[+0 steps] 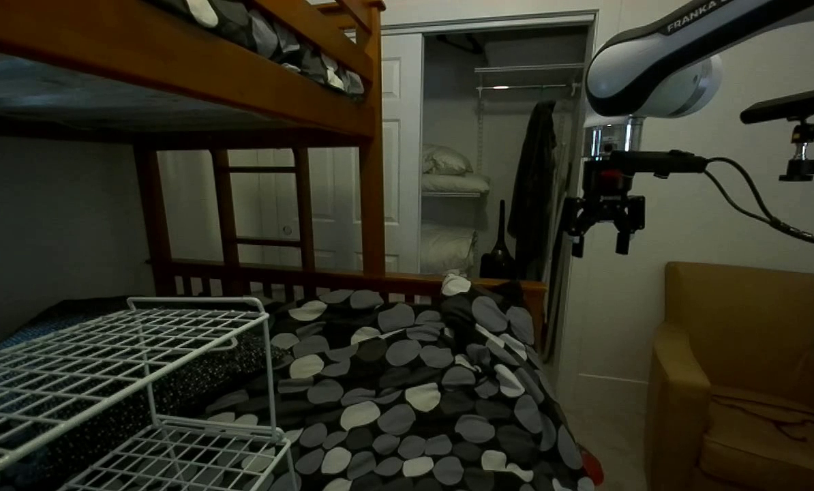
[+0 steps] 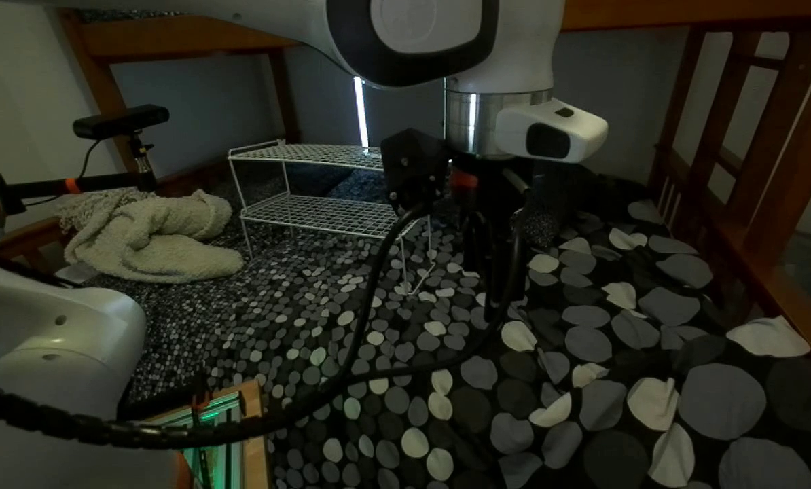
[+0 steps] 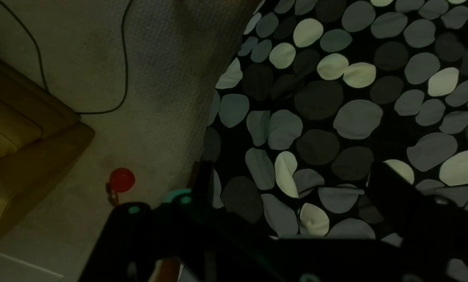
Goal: Pick up the bottom right corner of the black comforter and unfold it diagonally, pick up the lint roller and put it on top of the black comforter
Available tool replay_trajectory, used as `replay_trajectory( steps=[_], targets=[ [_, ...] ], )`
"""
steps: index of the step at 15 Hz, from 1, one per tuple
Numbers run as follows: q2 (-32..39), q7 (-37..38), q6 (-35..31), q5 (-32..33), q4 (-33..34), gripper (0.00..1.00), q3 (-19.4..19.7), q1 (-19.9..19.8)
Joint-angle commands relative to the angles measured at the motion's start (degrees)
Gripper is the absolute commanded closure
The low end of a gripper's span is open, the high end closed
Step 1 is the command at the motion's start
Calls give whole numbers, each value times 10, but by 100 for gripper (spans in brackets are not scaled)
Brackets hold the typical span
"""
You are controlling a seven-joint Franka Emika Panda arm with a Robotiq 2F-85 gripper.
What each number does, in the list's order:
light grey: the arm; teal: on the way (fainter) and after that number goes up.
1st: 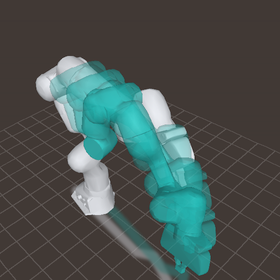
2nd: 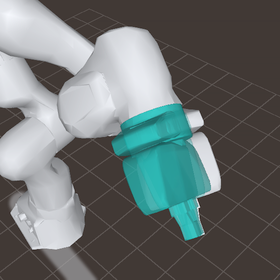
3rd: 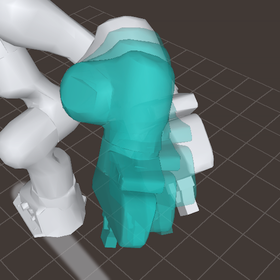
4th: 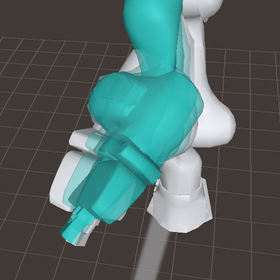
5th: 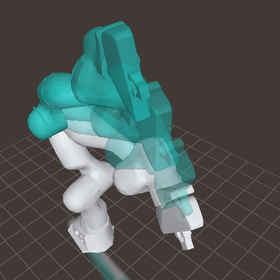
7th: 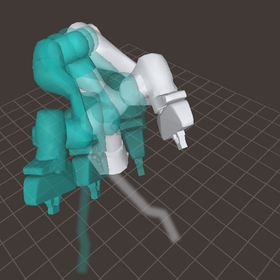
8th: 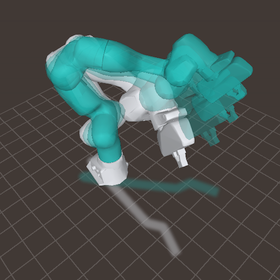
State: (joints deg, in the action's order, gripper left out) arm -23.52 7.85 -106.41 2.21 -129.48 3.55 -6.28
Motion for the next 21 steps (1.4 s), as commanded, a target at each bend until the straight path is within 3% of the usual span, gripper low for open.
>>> replay_trajectory(
  steps=[1, 4, 11, 19, 21],
  targets=[
    [0, 0, 2, 0, 2, 0, 0, 0],
    [23, -46, 35, 21, 5, 0, -15, 19],
    [158, -44, 9, 28, 112, 0, -13, 18],
    [292, -132, -101, -1, 228, 0, 33, -11],
    [334, -120, -78, -7, 270, 0, 43, -22]
  ],
)
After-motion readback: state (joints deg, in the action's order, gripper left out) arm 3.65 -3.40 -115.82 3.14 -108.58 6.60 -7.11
